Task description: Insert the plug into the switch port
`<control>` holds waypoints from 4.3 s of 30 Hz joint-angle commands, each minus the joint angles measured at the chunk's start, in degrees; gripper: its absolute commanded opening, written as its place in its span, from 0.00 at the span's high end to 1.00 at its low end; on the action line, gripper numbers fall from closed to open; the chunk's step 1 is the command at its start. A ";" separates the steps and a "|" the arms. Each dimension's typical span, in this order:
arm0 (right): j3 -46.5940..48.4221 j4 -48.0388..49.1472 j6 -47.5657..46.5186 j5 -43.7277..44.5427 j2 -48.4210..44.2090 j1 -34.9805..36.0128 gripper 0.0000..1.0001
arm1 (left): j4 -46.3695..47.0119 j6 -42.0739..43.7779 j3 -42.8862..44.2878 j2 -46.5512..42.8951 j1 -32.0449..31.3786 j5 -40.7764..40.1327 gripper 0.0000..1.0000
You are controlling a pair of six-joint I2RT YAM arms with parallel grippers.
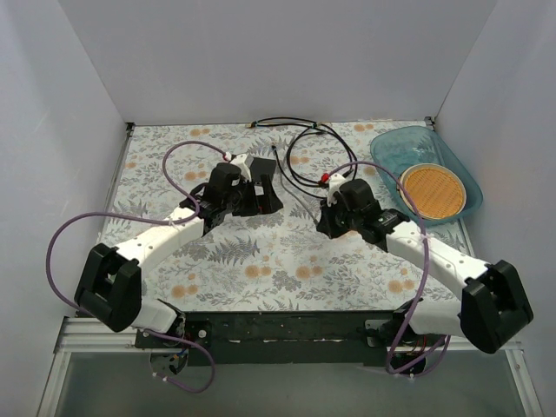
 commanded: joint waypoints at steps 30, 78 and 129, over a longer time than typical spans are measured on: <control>15.48 -10.74 -15.06 -20.97 -3.82 0.33 0.99 | 34.75 52.59 -18.82 -24.06 -19.55 -5.16 0.02; 13.11 3.22 -8.56 -1.81 -21.03 0.42 0.04 | 37.57 37.40 -7.22 -6.21 -22.80 -10.16 1.00; 9.15 39.09 16.05 -28.17 -10.15 1.12 0.60 | 41.96 16.73 -12.40 -22.47 -22.71 -11.93 1.00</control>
